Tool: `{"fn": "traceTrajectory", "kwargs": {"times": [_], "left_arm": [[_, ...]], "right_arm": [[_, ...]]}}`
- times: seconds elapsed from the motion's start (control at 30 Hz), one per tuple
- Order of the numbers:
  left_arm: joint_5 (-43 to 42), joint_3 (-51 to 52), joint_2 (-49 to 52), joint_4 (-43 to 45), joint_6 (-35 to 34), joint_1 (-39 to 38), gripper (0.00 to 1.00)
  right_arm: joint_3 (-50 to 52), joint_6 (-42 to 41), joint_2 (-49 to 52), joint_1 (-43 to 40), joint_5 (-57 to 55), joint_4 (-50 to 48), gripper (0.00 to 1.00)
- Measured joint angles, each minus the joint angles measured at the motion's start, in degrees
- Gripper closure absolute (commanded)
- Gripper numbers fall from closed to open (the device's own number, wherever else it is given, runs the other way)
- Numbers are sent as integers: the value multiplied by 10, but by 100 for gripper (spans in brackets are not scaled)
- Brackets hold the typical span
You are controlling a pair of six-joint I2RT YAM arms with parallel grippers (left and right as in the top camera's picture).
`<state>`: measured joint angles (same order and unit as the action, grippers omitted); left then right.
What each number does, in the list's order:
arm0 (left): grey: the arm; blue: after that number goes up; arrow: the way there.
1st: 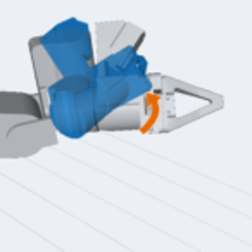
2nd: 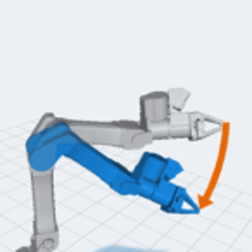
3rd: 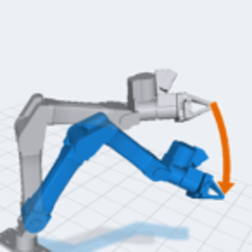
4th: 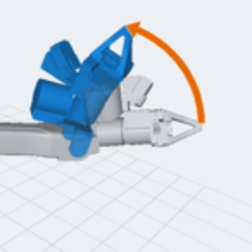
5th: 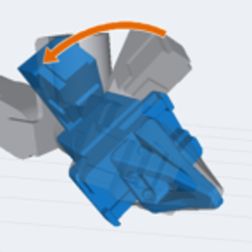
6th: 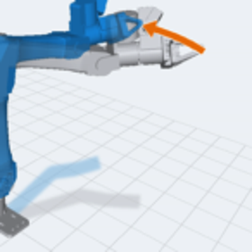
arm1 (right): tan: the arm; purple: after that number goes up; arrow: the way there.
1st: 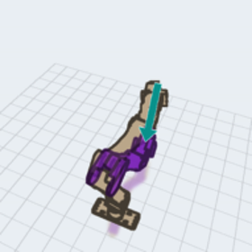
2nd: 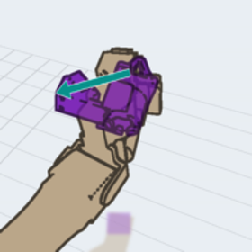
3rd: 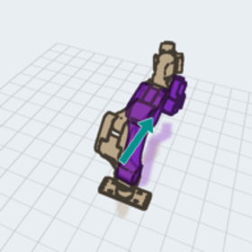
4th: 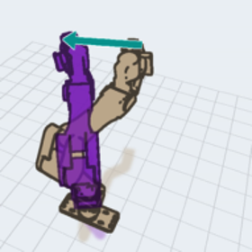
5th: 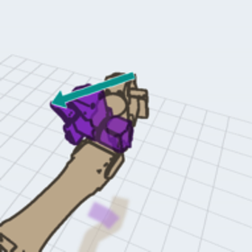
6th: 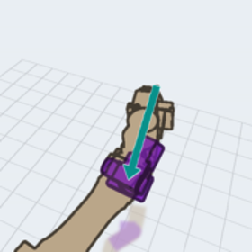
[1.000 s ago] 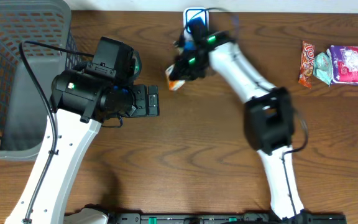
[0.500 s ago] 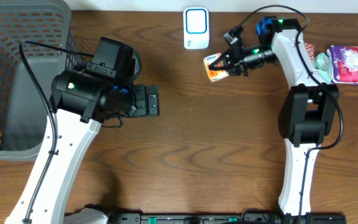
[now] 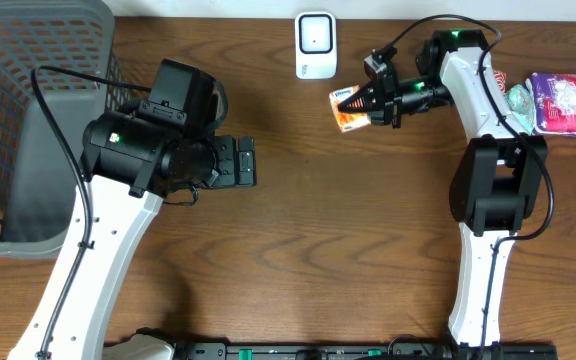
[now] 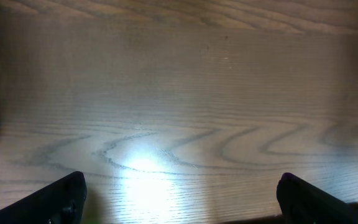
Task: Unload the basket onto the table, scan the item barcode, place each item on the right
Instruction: 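Hold the Kleenex pack in front of the white scanner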
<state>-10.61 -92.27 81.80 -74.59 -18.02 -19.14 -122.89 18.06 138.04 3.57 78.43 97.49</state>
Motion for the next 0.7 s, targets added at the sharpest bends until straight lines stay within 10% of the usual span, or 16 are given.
{"fn": "traceTrajectory", "kwargs": {"times": [0.47, 0.7], "left_arm": [[0, 0, 0, 0, 0, 0, 2], [0, 0, 0, 0, 0, 0, 2]], "right_arm": [[0, -4, 0, 0, 26, -37, 99], [0, -155, 0, 23, -97, -298, 99]]}}
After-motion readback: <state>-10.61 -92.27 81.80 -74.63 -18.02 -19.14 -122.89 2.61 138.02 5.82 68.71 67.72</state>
